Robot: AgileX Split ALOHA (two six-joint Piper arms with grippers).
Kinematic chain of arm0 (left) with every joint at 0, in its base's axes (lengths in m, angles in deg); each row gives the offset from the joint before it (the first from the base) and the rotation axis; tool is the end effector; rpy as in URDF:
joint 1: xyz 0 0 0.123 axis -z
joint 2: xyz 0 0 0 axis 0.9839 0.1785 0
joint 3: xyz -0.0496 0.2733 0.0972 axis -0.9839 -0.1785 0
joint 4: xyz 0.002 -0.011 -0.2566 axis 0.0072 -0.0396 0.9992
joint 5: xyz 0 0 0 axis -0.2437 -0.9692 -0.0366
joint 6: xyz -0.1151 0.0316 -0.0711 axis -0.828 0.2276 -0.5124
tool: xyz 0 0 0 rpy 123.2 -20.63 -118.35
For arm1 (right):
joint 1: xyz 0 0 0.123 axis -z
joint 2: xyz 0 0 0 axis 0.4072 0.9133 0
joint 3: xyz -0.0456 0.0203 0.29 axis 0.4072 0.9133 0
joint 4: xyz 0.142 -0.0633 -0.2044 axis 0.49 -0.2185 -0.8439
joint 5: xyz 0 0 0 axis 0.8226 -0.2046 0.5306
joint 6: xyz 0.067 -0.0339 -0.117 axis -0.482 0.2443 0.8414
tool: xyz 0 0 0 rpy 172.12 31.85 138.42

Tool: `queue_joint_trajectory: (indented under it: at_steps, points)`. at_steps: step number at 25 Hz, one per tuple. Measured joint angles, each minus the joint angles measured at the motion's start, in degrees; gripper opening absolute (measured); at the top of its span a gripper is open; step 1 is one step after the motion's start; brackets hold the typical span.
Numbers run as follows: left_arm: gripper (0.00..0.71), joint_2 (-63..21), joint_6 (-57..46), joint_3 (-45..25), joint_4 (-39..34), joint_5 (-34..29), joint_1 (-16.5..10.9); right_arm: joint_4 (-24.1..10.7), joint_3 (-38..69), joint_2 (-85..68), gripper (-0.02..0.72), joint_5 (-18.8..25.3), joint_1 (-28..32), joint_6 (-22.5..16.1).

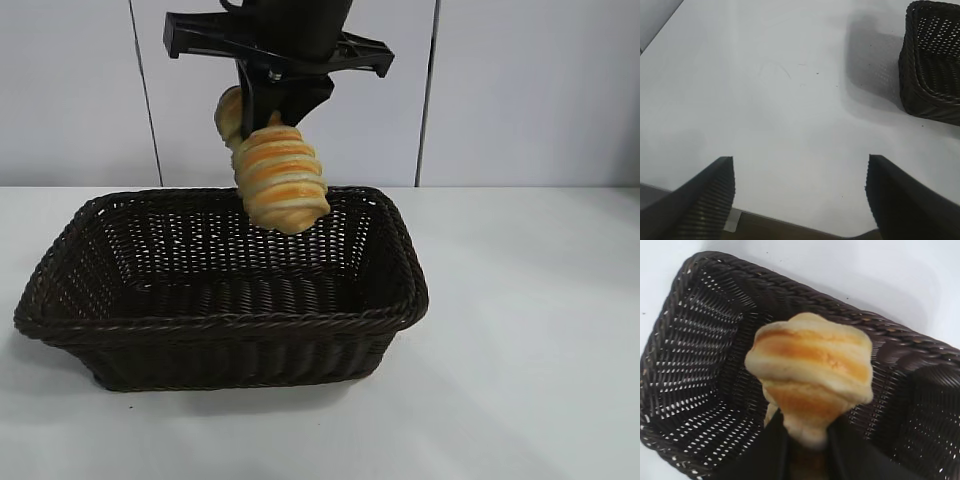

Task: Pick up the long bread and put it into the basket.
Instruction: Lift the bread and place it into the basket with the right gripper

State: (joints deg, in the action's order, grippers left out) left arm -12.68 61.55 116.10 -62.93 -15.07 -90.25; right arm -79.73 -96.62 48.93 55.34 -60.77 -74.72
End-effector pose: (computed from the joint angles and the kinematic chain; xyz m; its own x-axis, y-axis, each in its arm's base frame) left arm 0.0128 -0.0040 0.2431 -0.5815 -0.1534 -0.7990 -0.1733 0.9829 -0.0626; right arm 0.4013 0.3038 0.2040 -0.8051 -0.4032 -0.4350 -0.4852 0.8695 0.0922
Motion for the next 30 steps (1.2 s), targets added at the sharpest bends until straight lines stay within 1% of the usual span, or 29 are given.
queue_joint_trajectory:
  at_steps: [4, 8, 10, 17, 18, 19, 20, 21, 22, 24, 26, 30]
  points:
    - [0.533, 0.0, 0.0, 0.0, 0.0, 0.0, 0.0, -0.22, 0.05, 3.38, 0.095, -1.95, -0.16, -0.45]
    - [0.533, 0.0, 0.0, 0.0, 0.0, 0.0, 0.0, -1.75, 0.11, 4.2, 0.095, -4.46, -1.47, -0.71]
    - [0.533, 0.0, 0.0, 0.0, 0.0, 0.0, 0.0, -1.75, 0.11, 4.27, 0.095, -5.68, -2.05, -0.71]
    - [0.533, 0.0, 0.0, 0.0, 0.0, 0.0, 0.0, -1.75, 0.11, 4.32, 0.097, -5.53, -2.28, -1.09]
    - [0.533, 0.0, 0.0, 0.0, 0.0, 0.0, 0.0, -1.75, 0.11, 4.32, 0.12, -5.41, -2.28, -1.09]
    - [0.533, 0.0, 0.0, 0.0, 0.0, 0.0, 0.0, -1.35, 0.11, 4.32, 0.159, -5.12, -2.28, -1.14]
    - [0.533, 0.0, 0.0, 0.0, 0.0, 0.0, 0.0, -1.26, 0.11, 4.32, 0.23, -4.84, -2.28, -1.14]
    - [0.533, 0.0, 0.0, 0.0, 0.0, 0.0, 0.0, -1.21, 0.11, 4.32, 0.321, -4.48, -2.28, -1.21]
    - [0.533, 0.0, 0.0, 0.0, 0.0, 0.0, 0.0, -1.2, 0.11, 4.32, 0.397, -4.0, -2.28, -1.32]
    - [0.533, 0.0, 0.0, 0.0, 0.0, 0.0, 0.0, -1.09, 0.11, 4.32, 0.506, -3.27, -2.28, -1.32]
    - [0.533, 0.0, 0.0, 0.0, 0.0, 0.0, 0.0, -1.09, 0.11, 3.99, 0.527, -2.73, -2.28, -1.77]
    - [0.533, 0.0, 0.0, 0.0, 0.0, 0.0, 0.0, -1.09, -0.25, 0.95, 0.536, -0.97, -2.28, -2.44]
